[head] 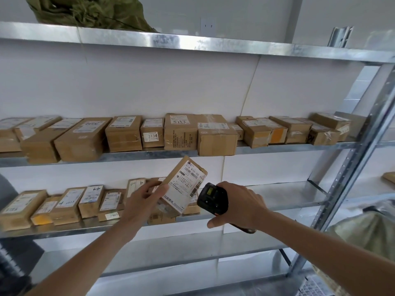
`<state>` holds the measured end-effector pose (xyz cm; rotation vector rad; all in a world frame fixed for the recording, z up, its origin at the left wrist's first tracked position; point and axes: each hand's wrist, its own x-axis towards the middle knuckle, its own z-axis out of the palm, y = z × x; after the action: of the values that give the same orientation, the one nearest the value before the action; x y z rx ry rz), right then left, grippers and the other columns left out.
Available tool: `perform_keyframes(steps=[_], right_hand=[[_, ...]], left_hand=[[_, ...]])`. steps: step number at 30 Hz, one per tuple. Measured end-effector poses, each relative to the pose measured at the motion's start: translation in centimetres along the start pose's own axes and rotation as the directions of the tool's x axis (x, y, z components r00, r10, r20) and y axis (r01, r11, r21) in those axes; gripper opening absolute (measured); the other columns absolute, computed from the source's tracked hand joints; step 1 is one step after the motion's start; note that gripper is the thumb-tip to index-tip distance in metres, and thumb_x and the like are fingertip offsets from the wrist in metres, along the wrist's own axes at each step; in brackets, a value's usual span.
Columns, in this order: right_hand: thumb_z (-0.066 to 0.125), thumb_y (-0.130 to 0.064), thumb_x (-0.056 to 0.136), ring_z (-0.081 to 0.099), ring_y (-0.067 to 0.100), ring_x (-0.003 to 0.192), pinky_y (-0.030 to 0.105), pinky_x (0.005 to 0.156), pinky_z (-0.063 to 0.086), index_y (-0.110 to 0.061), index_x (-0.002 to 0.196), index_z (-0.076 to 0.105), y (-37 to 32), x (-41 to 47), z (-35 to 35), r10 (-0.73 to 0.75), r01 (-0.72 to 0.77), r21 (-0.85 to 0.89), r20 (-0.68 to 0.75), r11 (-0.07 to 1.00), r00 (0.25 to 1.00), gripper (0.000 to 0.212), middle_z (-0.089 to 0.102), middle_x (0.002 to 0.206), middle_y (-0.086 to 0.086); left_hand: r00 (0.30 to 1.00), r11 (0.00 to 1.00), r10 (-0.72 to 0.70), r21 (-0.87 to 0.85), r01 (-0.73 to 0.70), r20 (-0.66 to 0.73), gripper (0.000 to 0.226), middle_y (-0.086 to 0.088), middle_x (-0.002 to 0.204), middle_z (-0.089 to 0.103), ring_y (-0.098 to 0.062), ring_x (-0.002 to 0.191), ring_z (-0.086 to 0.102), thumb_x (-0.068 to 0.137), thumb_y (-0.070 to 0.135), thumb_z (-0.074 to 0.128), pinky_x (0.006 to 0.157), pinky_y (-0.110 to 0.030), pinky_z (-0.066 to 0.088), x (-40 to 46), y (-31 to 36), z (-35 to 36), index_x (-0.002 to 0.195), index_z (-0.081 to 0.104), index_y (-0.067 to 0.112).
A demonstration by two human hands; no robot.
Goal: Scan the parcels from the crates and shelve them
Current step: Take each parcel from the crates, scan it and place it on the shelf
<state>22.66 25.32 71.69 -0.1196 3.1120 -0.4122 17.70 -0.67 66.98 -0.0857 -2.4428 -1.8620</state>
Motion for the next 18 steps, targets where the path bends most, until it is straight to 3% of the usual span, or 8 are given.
perform_keyframes(steps=[4, 9, 11, 14, 18], right_hand=[[0.087, -0.061, 0.07, 0.054, 0.008, 0.097, 0.027, 0.084, 0.05, -0.035, 0.139, 0.043, 1.3, 0.6, 1.1, -0.034, 0.039, 0.175, -0.029, 0.984, 0.999, 0.085, 0.062, 0.129, -0.015], [0.087, -0.055, 0.069, 0.064, 0.012, 0.108, 0.035, 0.092, 0.059, -0.04, 0.147, 0.036, 5.0, 1.1, 2.5, -0.044, 0.072, 0.287, -0.103, 0.955, 0.994, 0.094, 0.062, 0.136, -0.017], [0.086, -0.055, 0.069, 0.065, 0.012, 0.108, 0.035, 0.09, 0.06, -0.041, 0.148, 0.035, 6.7, 1.2, 2.9, -0.033, 0.077, 0.306, -0.147, 0.949, 0.989, 0.095, 0.063, 0.133, -0.019], [0.088, -0.046, 0.071, 0.065, 0.011, 0.105, 0.028, 0.087, 0.057, -0.041, 0.145, 0.041, 9.4, 1.5, 3.5, 0.004, 0.068, 0.353, -0.199, 0.933, 0.98, 0.087, 0.067, 0.128, -0.018], [0.089, -0.05, 0.069, 0.065, 0.011, 0.103, 0.03, 0.087, 0.057, -0.042, 0.14, 0.048, 12.9, 2.4, 4.5, 0.05, 0.025, 0.395, -0.18, 0.918, 0.982, 0.082, 0.069, 0.119, -0.019]], left_hand=[[0.996, 0.996, -0.061, -0.062, 0.065, 0.07, 0.025, 0.012, 0.081, 0.076, -0.014, 0.088, 0.072, 0.091, 0.055, 0.062, 0.085, -0.032, 0.058, 0.3, 0.0, 3.8, 0.111, 0.067, 0.04], [0.99, 0.988, -0.042, -0.142, 0.061, 0.135, 0.018, 0.016, 0.083, 0.076, -0.001, 0.08, 0.072, 0.095, 0.041, 0.063, 0.064, -0.014, 0.055, 0.5, 0.4, 9.2, 0.112, 0.067, 0.035], [0.984, 0.984, -0.042, -0.163, 0.07, 0.172, 0.016, 0.024, 0.078, 0.073, -0.002, 0.08, 0.071, 0.095, 0.036, 0.065, 0.073, -0.02, 0.058, 0.5, 0.5, 11.5, 0.111, 0.064, 0.036], [0.958, 0.974, -0.099, -0.172, 0.149, 0.27, 0.033, 0.025, 0.084, 0.074, -0.011, 0.096, 0.071, 0.092, 0.041, 0.068, 0.098, -0.044, 0.056, 0.7, 0.1, 14.6, 0.123, 0.058, 0.038], [0.921, 0.956, -0.17, -0.168, 0.24, 0.351, 0.045, 0.013, 0.094, 0.078, -0.019, 0.104, 0.071, 0.081, 0.044, 0.076, 0.107, -0.052, 0.048, 1.3, -1.4, 17.2, 0.122, 0.059, 0.045]])
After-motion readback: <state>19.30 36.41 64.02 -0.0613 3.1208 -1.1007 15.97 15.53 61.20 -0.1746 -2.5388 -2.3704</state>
